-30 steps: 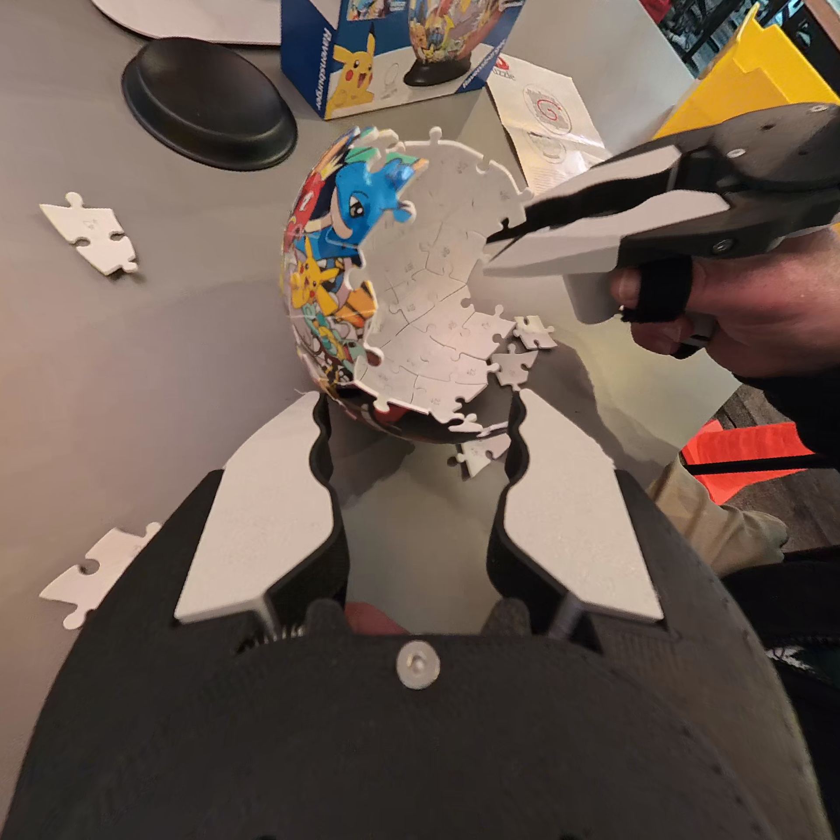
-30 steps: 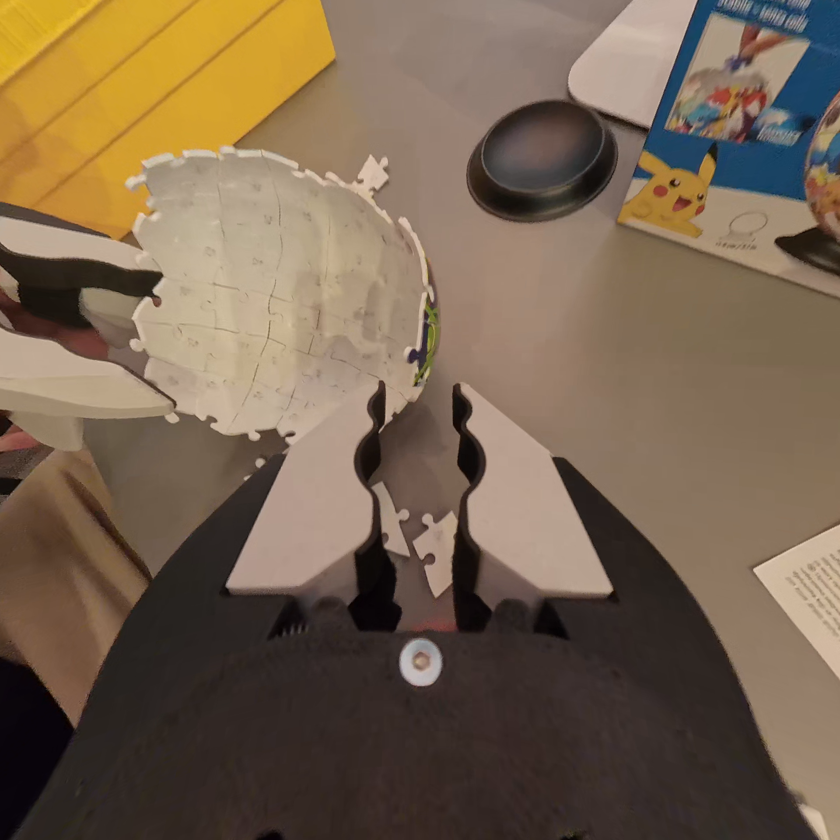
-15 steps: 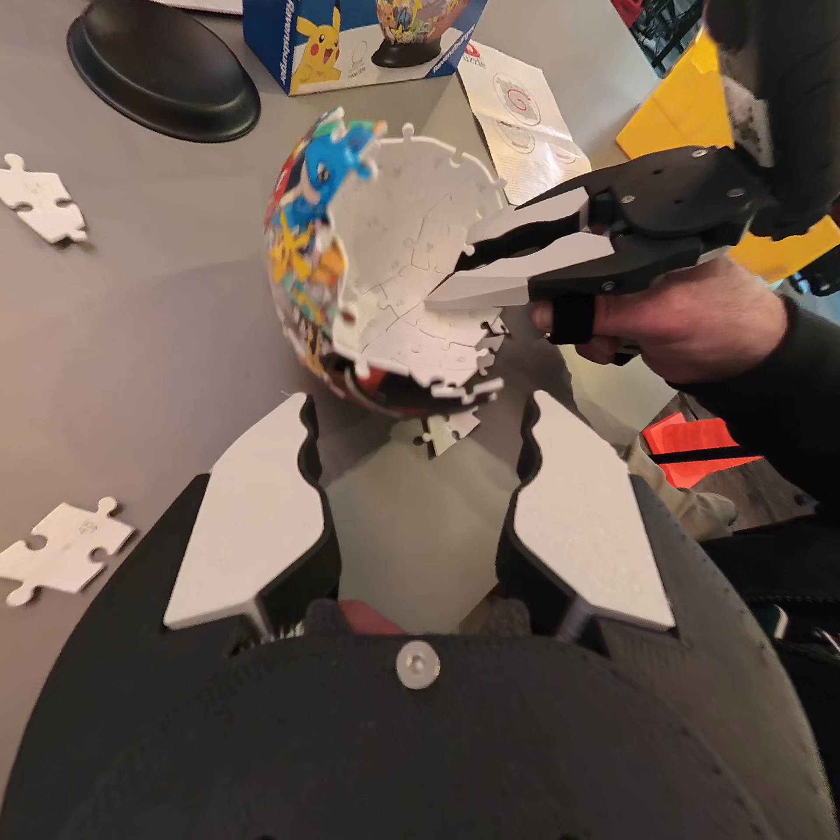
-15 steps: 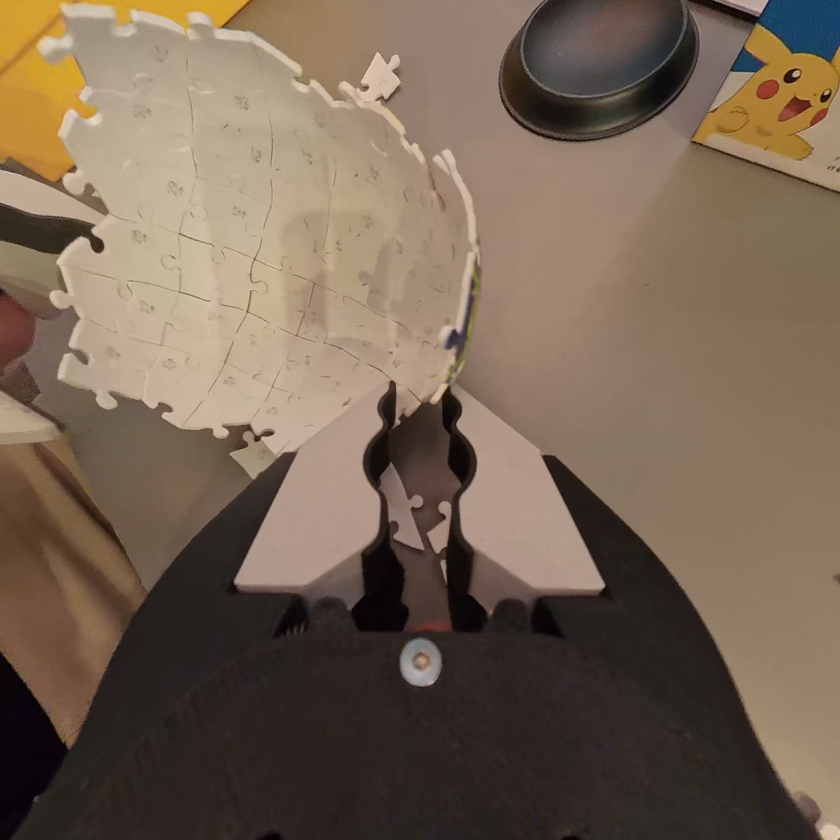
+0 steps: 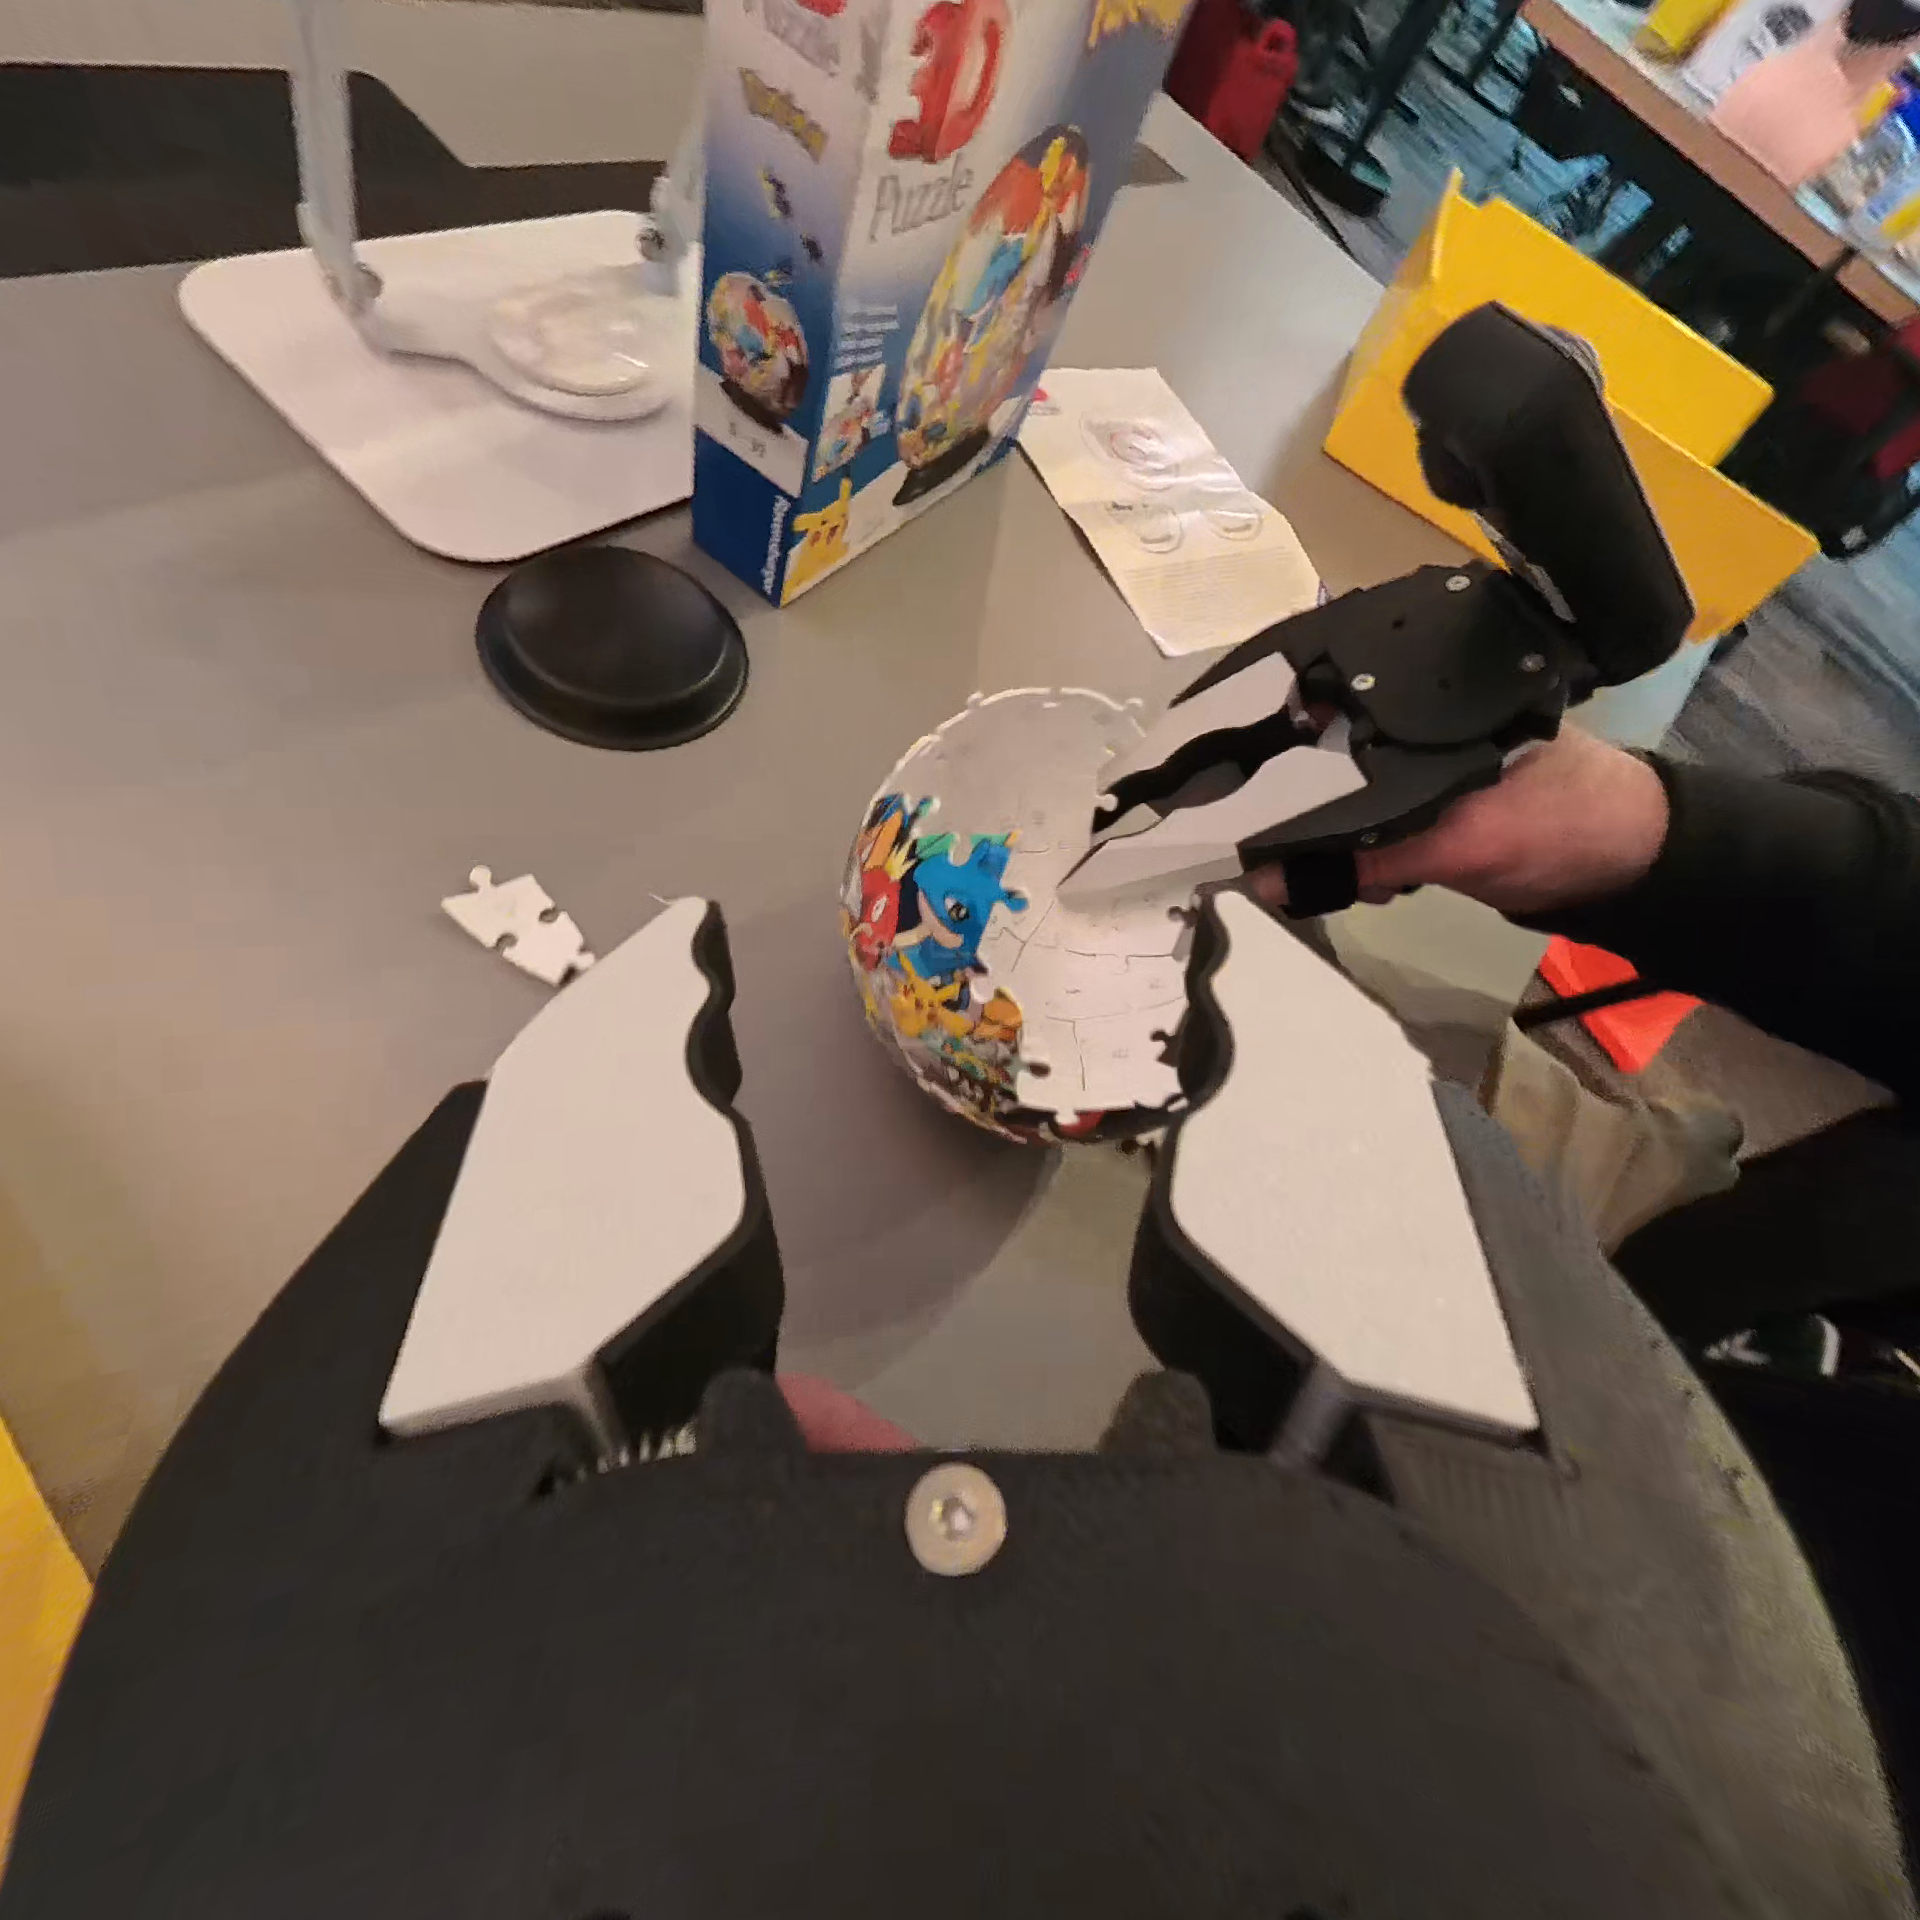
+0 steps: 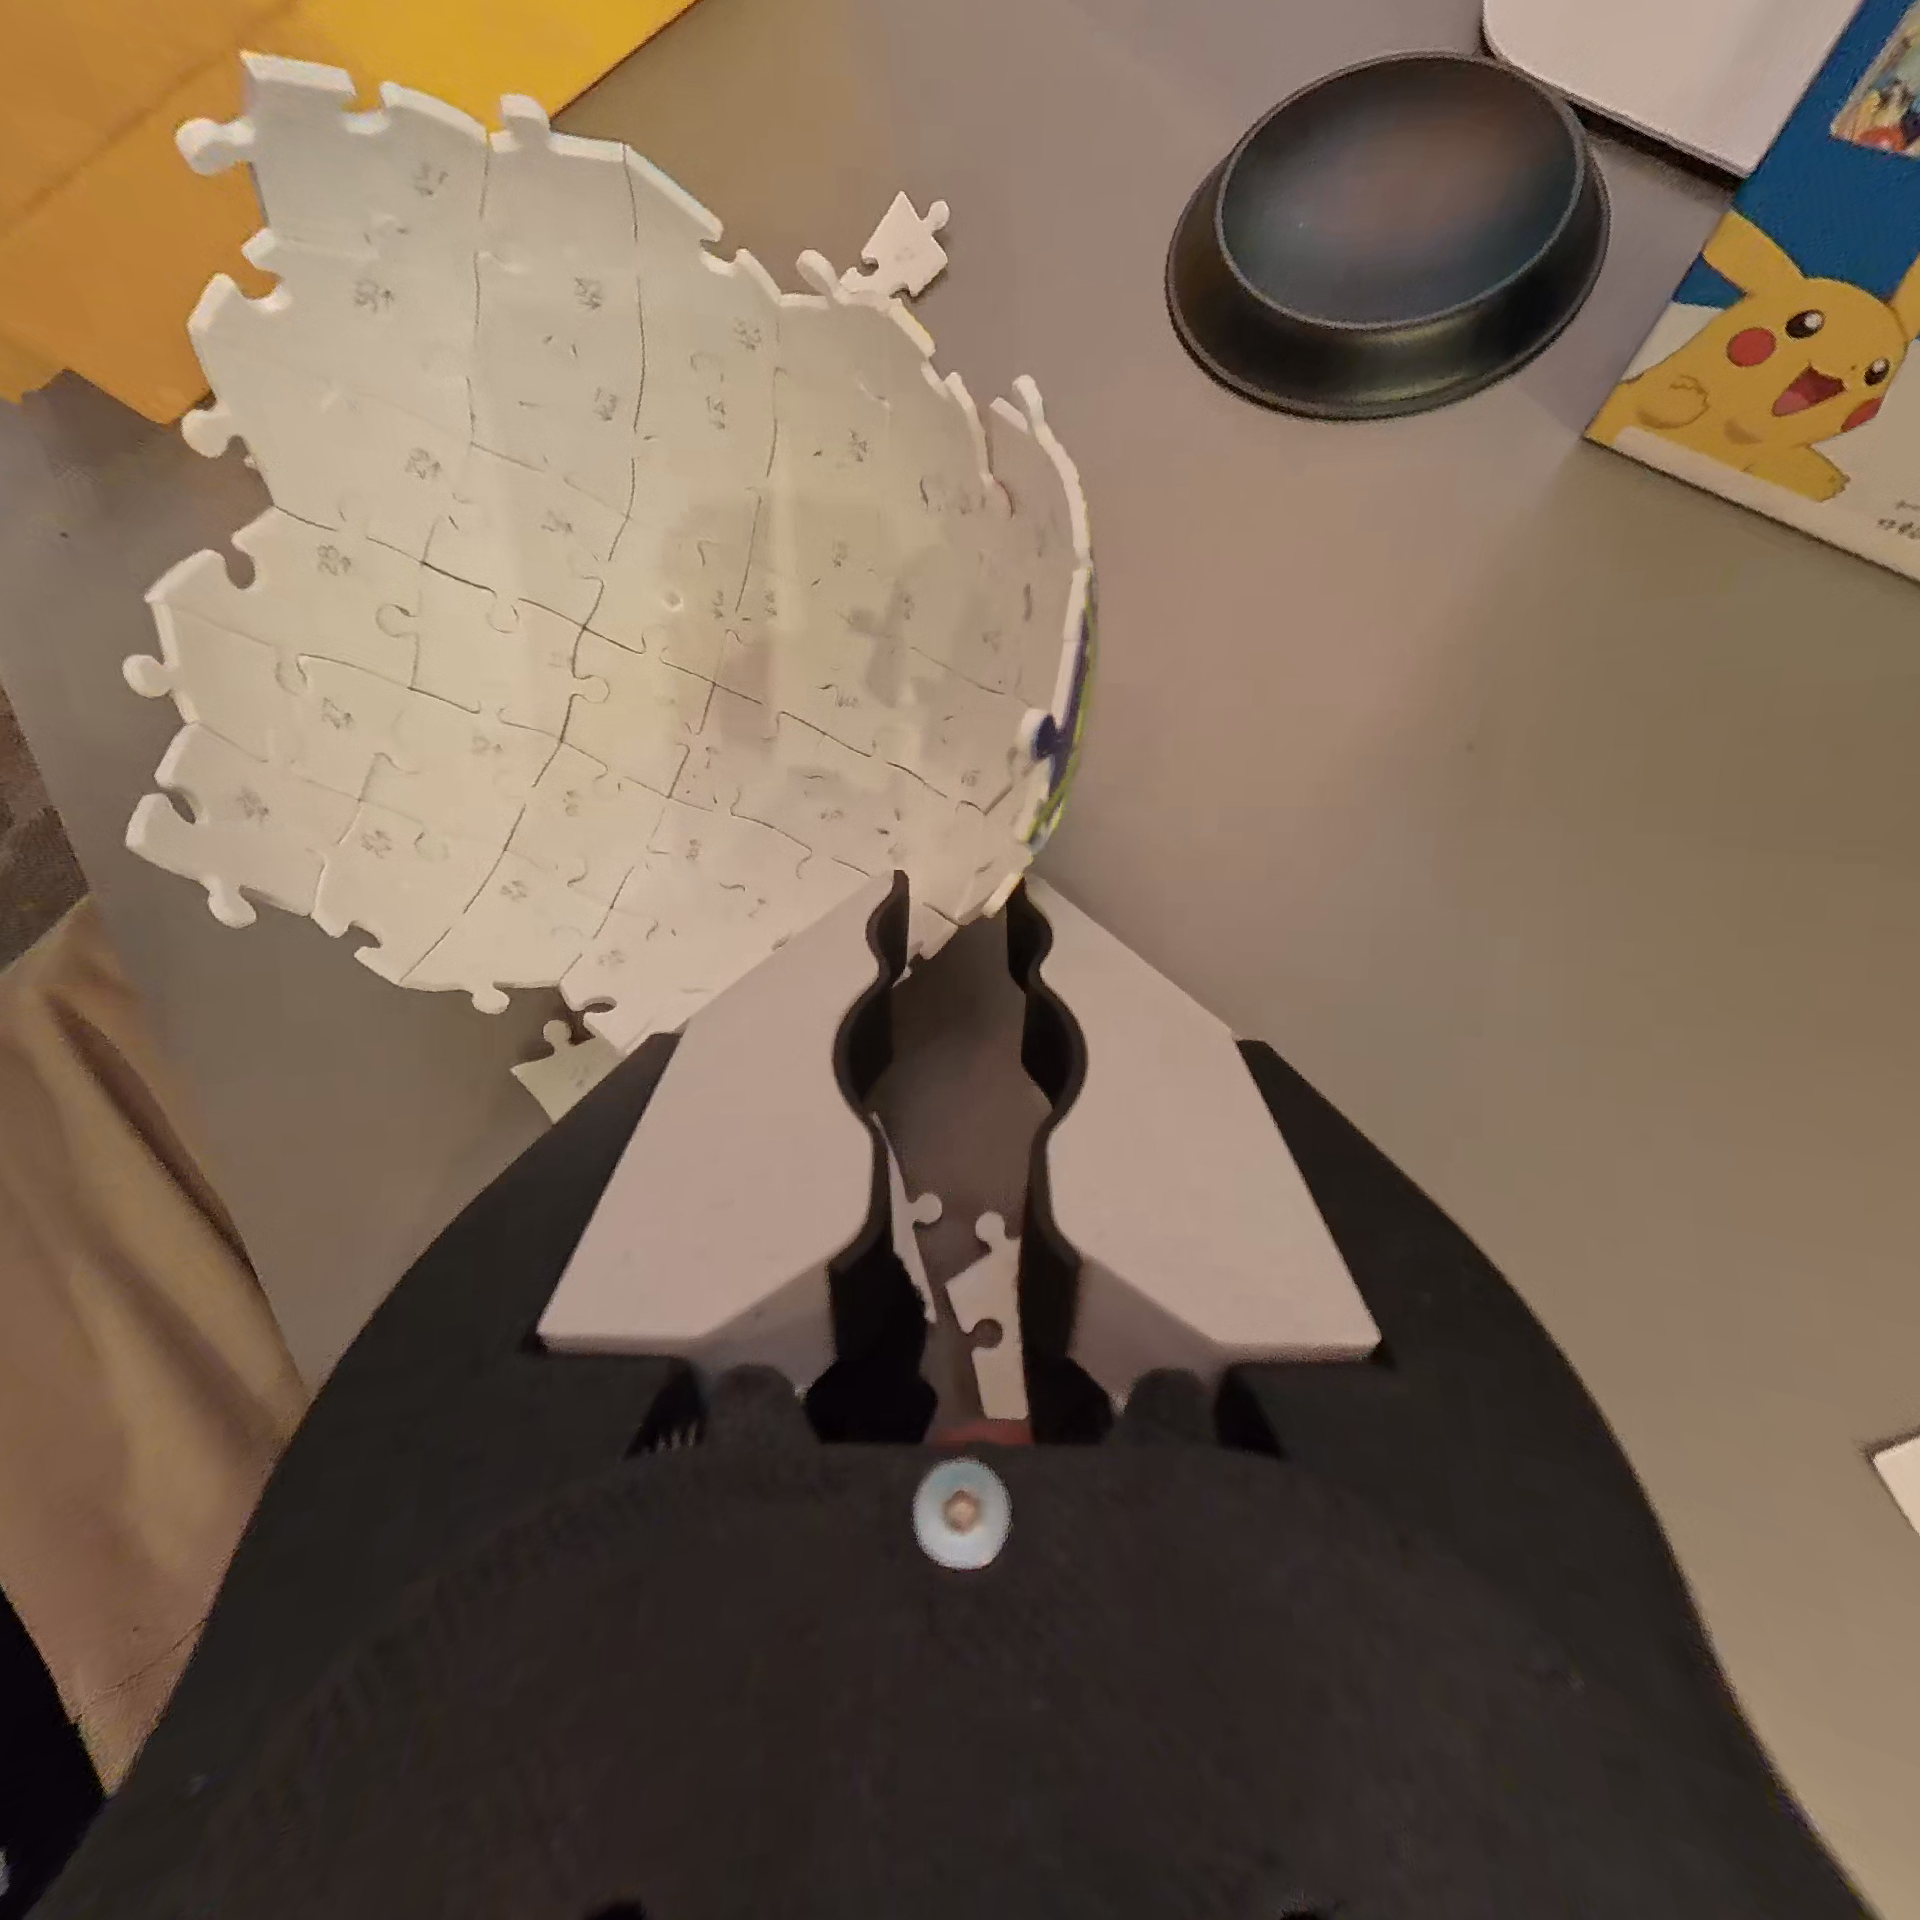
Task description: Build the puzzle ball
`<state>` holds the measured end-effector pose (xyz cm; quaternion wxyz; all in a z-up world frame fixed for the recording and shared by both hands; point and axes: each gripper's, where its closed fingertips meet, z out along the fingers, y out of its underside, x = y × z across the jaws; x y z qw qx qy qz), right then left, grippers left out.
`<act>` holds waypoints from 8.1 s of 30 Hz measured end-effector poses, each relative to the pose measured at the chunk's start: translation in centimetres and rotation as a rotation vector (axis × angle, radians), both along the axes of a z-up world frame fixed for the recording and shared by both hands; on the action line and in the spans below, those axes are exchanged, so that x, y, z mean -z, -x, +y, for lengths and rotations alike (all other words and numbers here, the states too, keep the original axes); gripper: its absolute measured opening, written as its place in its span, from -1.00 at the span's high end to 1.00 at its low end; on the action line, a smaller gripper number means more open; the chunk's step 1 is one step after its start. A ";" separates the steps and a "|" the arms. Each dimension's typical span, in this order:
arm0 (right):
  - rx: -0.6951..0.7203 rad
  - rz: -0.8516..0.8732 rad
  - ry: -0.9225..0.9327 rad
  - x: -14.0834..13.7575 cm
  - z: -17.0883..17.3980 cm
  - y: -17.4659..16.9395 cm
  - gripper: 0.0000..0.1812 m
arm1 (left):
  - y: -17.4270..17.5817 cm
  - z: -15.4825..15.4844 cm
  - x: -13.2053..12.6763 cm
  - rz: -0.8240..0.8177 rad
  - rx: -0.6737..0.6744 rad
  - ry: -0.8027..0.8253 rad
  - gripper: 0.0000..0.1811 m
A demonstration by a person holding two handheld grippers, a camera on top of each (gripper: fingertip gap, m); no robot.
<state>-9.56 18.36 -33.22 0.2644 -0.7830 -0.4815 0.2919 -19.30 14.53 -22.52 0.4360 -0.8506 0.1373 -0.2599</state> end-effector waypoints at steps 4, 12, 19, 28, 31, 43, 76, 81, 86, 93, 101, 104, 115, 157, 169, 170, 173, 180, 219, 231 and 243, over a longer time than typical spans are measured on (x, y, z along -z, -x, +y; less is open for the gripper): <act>-0.051 0.001 -0.015 -0.1 0.0 0.9 0.81 | -0.5 1.6 0.9 0.063 0.117 0.056 0.09; -0.080 0.011 -0.037 -0.5 -0.1 1.4 0.80 | -1.9 5.2 0.9 0.375 0.318 0.146 0.28; -0.097 0.018 -0.055 -0.7 -0.2 1.6 0.81 | -2.1 7.1 4.5 0.820 0.571 0.289 0.45; -0.111 0.034 -0.065 -1.1 -0.4 1.9 0.81 | -2.7 6.0 7.9 0.950 0.784 0.424 0.80; -0.113 0.034 -0.067 -1.1 -0.4 1.9 0.81 | -2.9 5.9 8.1 0.962 0.786 0.414 0.91; -0.102 0.045 -0.082 -1.5 -0.4 2.1 0.81 | -2.5 5.7 7.8 0.889 0.712 0.418 0.97; -0.383 -0.161 -0.171 0.1 -3.5 -5.0 0.68 | 0.2 5.7 5.5 1.048 0.487 0.403 0.98; -0.404 -0.181 -0.212 0.6 -3.6 -4.9 0.68 | -0.5 6.0 5.5 1.156 0.503 0.424 0.98; -0.414 -0.202 -0.218 1.5 -3.7 -4.6 0.71 | -1.4 6.1 5.5 1.233 0.526 0.438 0.97; -0.409 -0.179 -0.206 1.5 -3.9 -4.4 0.81 | -1.7 6.2 5.4 1.277 0.528 0.458 0.97; -0.409 -0.180 -0.227 1.4 -3.9 -4.2 0.89 | -1.9 6.3 5.1 1.292 0.519 0.464 0.97; -0.406 -0.179 -0.223 1.4 -3.9 -4.2 0.86 | -1.8 6.3 5.4 1.296 0.523 0.481 0.97; -0.382 -0.180 -0.208 1.5 -4.0 -4.0 0.82 | -1.7 6.0 5.7 1.315 0.562 0.571 0.97; -0.417 -0.060 -0.098 0.7 -3.4 -3.0 0.93 | -1.8 4.5 6.7 1.327 0.626 0.789 0.98; -0.316 0.064 -0.008 -1.4 -2.4 -2.9 1.00 | -1.6 4.2 6.9 1.290 0.620 0.824 0.97; -0.302 0.083 0.006 -1.7 -2.3 -2.7 1.00 | -1.6 4.2 6.9 1.288 0.621 0.831 0.97; -0.246 0.134 0.036 -2.3 -1.6 -2.4 1.00 | -1.6 4.3 7.0 1.282 0.624 0.846 0.98; -0.096 0.049 0.030 -0.3 0.7 -3.6 0.99 | -1.4 4.4 7.2 1.272 0.623 0.866 0.97; -0.094 -0.102 0.057 0.3 -1.0 -5.7 0.86 | -1.3 3.9 7.5 1.234 0.614 0.924 0.97; -0.365 -0.192 -0.089 1.7 -2.3 -5.3 0.73 | -1.3 3.8 7.5 1.237 0.621 0.931 0.97; -0.294 -0.217 -0.070 1.7 -1.9 -5.8 0.95 | -1.3 3.6 7.5 1.226 0.618 0.948 0.97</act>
